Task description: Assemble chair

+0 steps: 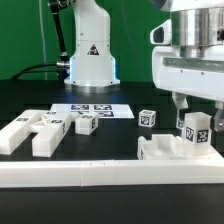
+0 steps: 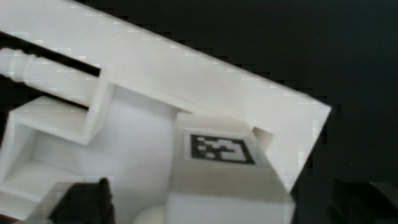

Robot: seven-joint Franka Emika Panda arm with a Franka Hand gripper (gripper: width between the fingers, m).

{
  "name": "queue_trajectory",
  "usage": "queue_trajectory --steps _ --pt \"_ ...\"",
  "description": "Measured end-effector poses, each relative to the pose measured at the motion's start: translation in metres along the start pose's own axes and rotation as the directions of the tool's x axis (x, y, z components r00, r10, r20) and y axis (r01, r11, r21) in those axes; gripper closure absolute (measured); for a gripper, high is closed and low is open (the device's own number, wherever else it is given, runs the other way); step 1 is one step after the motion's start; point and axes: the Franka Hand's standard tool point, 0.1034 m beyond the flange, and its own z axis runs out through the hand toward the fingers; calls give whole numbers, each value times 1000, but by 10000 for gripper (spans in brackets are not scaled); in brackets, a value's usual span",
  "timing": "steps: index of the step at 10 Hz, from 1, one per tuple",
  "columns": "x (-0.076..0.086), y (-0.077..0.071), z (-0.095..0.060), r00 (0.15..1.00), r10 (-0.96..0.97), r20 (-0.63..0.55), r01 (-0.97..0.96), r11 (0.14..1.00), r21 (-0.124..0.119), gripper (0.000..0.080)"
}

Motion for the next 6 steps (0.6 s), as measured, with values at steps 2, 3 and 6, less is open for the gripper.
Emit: queue_trajectory --steps 2,3,6 --pt "3 0 -1 965 -260 -3 260 965 6 152" --pt "5 1 0 933 -360 -5 360 933 7 152" --pt "0 -1 0 801 -599 -6 599 801 6 150"
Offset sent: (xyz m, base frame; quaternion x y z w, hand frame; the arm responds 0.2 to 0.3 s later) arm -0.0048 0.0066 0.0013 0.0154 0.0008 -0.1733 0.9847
